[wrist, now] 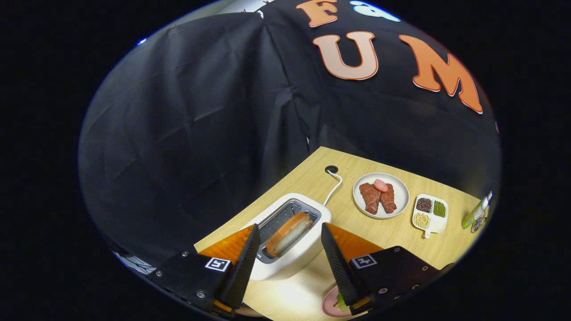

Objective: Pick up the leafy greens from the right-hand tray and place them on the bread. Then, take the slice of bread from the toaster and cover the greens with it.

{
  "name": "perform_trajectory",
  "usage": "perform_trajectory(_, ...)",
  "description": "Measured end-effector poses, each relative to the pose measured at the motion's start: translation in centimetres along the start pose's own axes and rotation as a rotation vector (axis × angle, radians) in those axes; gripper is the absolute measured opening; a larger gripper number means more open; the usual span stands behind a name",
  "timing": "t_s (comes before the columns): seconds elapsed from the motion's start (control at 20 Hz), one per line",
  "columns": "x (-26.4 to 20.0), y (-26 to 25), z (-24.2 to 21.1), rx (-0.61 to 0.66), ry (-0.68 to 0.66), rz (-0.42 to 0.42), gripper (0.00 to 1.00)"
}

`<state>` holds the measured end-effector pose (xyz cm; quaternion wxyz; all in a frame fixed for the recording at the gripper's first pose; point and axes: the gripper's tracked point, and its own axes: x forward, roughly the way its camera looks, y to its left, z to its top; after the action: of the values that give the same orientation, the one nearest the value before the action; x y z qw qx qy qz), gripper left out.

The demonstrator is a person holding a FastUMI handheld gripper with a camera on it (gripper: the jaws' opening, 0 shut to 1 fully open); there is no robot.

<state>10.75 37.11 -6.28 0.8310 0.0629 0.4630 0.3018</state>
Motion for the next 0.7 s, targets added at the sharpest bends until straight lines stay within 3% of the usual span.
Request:
perform_trajectory(0.45,4.7,-0.7,-1.2,0.049,0.101,-0.052,0.80)
perform_trajectory(0.65,5.9,-1.7,-1.6,0.114,0.140,-0.076,0.70)
perform_trajectory(0.7,6.2,-1.7,-1.7,0.124,0.153,-0.069,0.62)
